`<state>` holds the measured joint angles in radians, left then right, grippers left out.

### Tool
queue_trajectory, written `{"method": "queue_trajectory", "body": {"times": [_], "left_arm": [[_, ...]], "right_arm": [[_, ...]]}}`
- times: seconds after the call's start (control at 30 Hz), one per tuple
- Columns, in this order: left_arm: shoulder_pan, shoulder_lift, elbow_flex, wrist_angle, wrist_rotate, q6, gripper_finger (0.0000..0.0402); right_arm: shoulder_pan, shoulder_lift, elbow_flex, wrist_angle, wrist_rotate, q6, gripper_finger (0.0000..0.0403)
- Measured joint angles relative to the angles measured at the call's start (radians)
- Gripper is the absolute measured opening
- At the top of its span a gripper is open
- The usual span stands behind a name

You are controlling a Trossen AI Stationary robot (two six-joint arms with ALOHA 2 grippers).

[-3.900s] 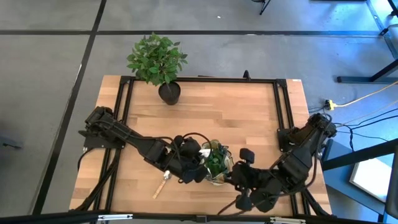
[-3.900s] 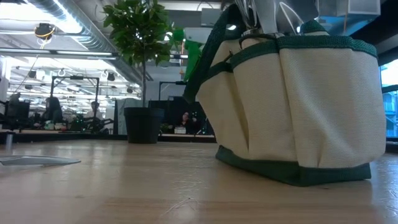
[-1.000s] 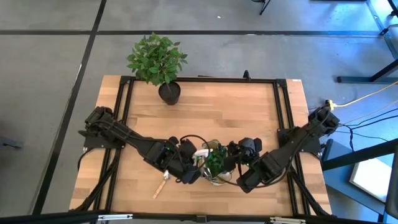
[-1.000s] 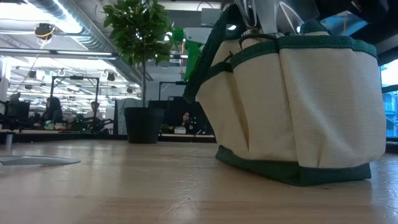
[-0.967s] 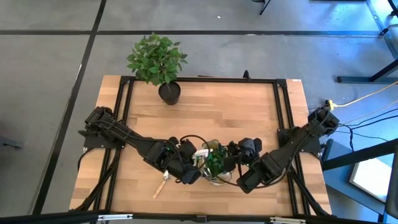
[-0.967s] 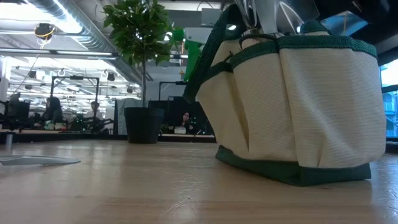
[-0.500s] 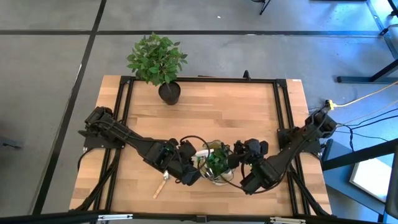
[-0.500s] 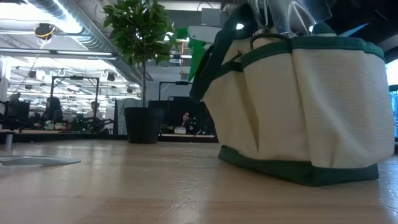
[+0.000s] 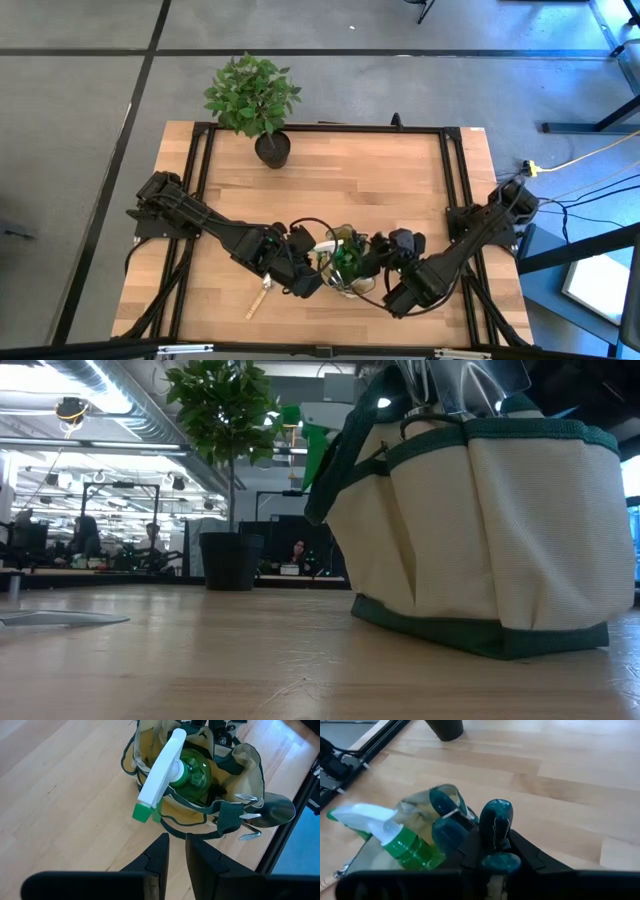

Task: Pick & Place Garden tools in Gardening bag
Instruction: Put the green shear scissors into the brown gardening bag

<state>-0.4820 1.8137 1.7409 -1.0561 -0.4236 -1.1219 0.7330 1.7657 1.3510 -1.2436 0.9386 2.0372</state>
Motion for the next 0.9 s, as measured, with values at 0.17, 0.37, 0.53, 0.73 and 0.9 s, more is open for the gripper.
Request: {"method": "queue_trajectory", "body": {"times": [0.17, 0.37, 0.53, 0.73, 0.9], "left_arm": [[-0.002, 0.0, 0.0, -0.001, 0.006, 0.0, 0.0059], [-0.002, 0.0, 0.0, -0.003, -0.003, 0.001, 0.0059], [-0.001, 0.0, 0.0, -0.004, -0.022, 0.001, 0.0059], [-0.001, 0.0, 0.0, -0.018, -0.029, 0.001, 0.0059], [-0.001, 0.0, 0.0, -0.018, -0.031, 0.001, 0.0059]], "right_arm": [[0.001, 0.023, 0.0, 0.025, -0.026, -0.003, 0.0061], [0.01, 0.023, 0.0, 0.011, -0.045, -0.003, 0.0061], [0.008, 0.023, 0.0, -0.009, -0.057, -0.009, 0.0061], [0.0, 0.023, 0.0, -0.001, -0.083, -0.06, 0.0061], [0.0, 0.023, 0.0, 0.004, -0.085, -0.117, 0.0061]]}}
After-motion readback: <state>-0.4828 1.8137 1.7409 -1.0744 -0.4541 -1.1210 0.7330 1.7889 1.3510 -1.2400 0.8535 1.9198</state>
